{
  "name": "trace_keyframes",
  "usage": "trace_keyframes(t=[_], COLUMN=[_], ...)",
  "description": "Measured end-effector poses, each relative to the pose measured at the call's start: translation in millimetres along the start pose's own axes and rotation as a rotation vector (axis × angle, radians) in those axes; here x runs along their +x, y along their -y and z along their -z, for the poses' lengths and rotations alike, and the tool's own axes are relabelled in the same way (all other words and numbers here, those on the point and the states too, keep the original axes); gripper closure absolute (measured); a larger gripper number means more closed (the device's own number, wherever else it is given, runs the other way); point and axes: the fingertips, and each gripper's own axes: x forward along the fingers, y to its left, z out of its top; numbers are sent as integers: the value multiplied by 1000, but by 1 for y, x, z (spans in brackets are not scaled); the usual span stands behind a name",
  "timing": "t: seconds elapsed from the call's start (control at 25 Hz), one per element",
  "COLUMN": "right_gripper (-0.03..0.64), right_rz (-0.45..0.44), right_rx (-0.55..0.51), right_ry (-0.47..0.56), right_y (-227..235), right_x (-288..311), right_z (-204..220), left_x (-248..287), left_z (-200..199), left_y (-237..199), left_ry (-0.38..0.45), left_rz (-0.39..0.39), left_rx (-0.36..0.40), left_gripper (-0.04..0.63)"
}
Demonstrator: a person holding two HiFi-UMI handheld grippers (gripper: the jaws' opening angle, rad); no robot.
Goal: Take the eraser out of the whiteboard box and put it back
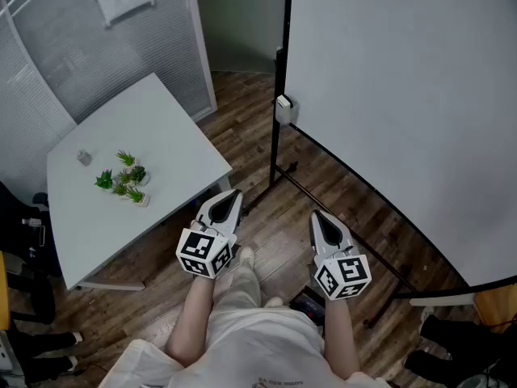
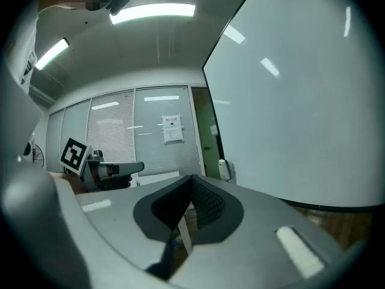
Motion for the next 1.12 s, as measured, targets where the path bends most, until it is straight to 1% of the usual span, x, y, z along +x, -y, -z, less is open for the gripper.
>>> trace_keyframes(t=[0.36, 0.48, 0.52, 0.56, 0.6, 0.64, 0.68, 0.72, 0.76, 0.84, 1.04, 1.12], right_gripper=[606, 606, 604, 604, 547, 464, 407, 375, 354, 348, 347, 347], right_rz=[-9, -6, -7, -11, -15, -16, -12, -6, 0, 6, 2, -3], right_rx=[-17, 8, 25, 41, 55, 64, 67, 67, 67, 73, 120, 121], right_ry=[0, 19, 23, 21, 16, 7, -1, -7, -10, -10, 26, 25], right_y=[2, 7, 9, 11, 13, 15, 17, 20, 22, 27, 43, 52], right_x=[-8, -12, -12, -12, -11, -10, -8, -5, -2, 4, 27, 40], right_z=[0, -2, -2, -2, 0, 1, 3, 4, 5, 7, -3, -7], left_x=[3, 6, 8, 10, 13, 17, 20, 23, 26, 34, 63, 82], left_z=[1, -1, -1, -1, -1, 0, 0, 0, 1, 5, 12, 12], left_y=[10, 13, 13, 14, 15, 15, 15, 14, 13, 7, -9, -15], left_ry=[6, 20, 26, 28, 27, 25, 22, 18, 14, 7, 0, -4], left_rz=[3, -6, -5, 1, 10, 19, 24, 25, 24, 18, 16, 22], left_rx=[1, 2, -15, -44, -79, -108, -122, -125, -123, -125, -144, -148], left_gripper=[595, 594, 572, 503, 437, 360, 307, 274, 255, 242, 241, 242])
